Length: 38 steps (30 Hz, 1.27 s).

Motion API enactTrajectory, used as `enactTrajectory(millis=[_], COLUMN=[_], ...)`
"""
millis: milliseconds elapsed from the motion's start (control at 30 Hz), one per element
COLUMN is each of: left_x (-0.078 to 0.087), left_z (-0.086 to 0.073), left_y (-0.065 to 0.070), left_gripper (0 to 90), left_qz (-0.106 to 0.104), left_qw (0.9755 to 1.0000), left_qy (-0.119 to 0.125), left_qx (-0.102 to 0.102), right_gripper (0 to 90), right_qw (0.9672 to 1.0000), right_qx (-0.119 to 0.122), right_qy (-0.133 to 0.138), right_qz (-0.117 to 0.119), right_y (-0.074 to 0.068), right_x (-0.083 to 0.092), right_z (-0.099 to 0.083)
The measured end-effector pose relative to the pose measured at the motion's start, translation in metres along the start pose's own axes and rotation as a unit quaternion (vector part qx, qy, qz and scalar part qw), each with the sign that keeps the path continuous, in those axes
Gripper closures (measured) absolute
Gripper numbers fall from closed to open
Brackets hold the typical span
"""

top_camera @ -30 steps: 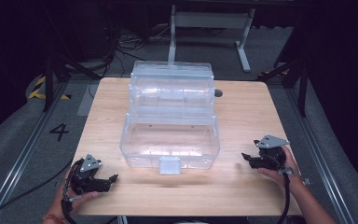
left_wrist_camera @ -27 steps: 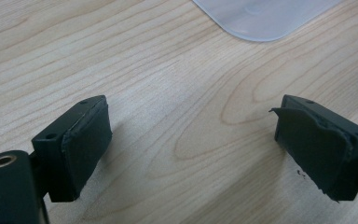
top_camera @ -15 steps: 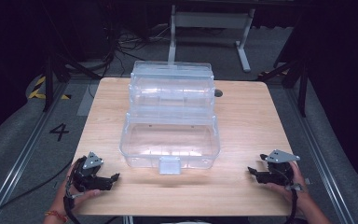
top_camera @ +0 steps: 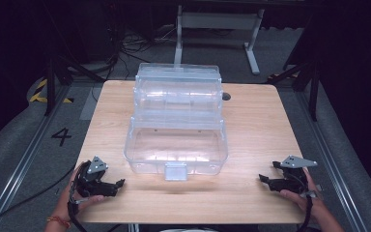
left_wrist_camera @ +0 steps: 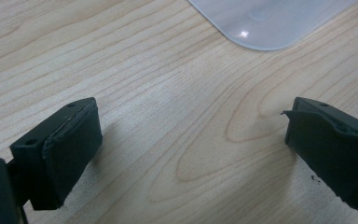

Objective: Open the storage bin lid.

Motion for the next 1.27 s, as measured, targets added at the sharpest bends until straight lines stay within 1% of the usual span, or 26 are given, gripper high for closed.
enactTrajectory(millis=[100, 267, 700, 800, 867, 933, 1100, 1267], left_x=[0.0004, 0.0004, 0.0003, 0.0, -0.0004, -0.0009, -0.0009, -0.0009], left_z=[-0.0001, -0.0006, -0.0004, -0.0005, -0.0004, -0.0003, -0.0003, -0.0003], left_y=[-0.0009, -0.0006, -0.0008, -0.0009, -0.0021, -0.0025, -0.0025, -0.0025], left_gripper=[4.1, 4.1, 4.1, 3.2, 1.9, 0.1, 0.1, 0.1], left_qz=[0.005, 0.004, 0.005, 0.006, 0.011, 0.011, 0.011, 0.011], left_qw=[1.0, 1.0, 1.0, 1.0, 0.9999, 0.9999, 0.9999, 0.9999], left_qy=[0.001, 0.003, 0.004, 0.001, -0.002, -0.004, -0.004, -0.004], left_qx=[-0.001, 0.003, 0.002, 0.006, 0.006, 0.009, 0.009, 0.009], right_gripper=[18.2, 18.2, 18.1, 15.3, 14.7, 14.3, 10.9, 9.8], right_qw=[1.0, 1.0, 1.0, 1.0, 1.0, 1.0, 0.9999, 0.9998], right_qx=[0.002, 0.003, 0.003, 0.0, -0.003, -0.003, -0.005, -0.009], right_qy=[0.0, 0.0, 0.0, -0.003, -0.003, -0.003, -0.008, -0.009], right_qz=[0.003, 0.004, 0.004, -0.002, -0.005, -0.005, -0.011, -0.013], right_y=[0.0002, 0.0004, 0.0004, 0.0012, 0.0013, 0.0016, 0.0034, 0.0036], right_x=[-0.0001, -0.0001, -0.0001, -0.0003, -0.0002, -0.0003, -0.0008, -0.0009], right_z=[0.0001, 0.0001, 0.0001, -0.0003, -0.0006, -0.0006, -0.0011, -0.0012])
Point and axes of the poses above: each handheld gripper's, and its own axes: x roughly backward along the jaws, z roughly out of its top, y roughly to its right, the point moved 7 cm from there along -x, roughly forward along the jaws, and after that the axes turned 5 degrees about x, right-handed, at the moved point
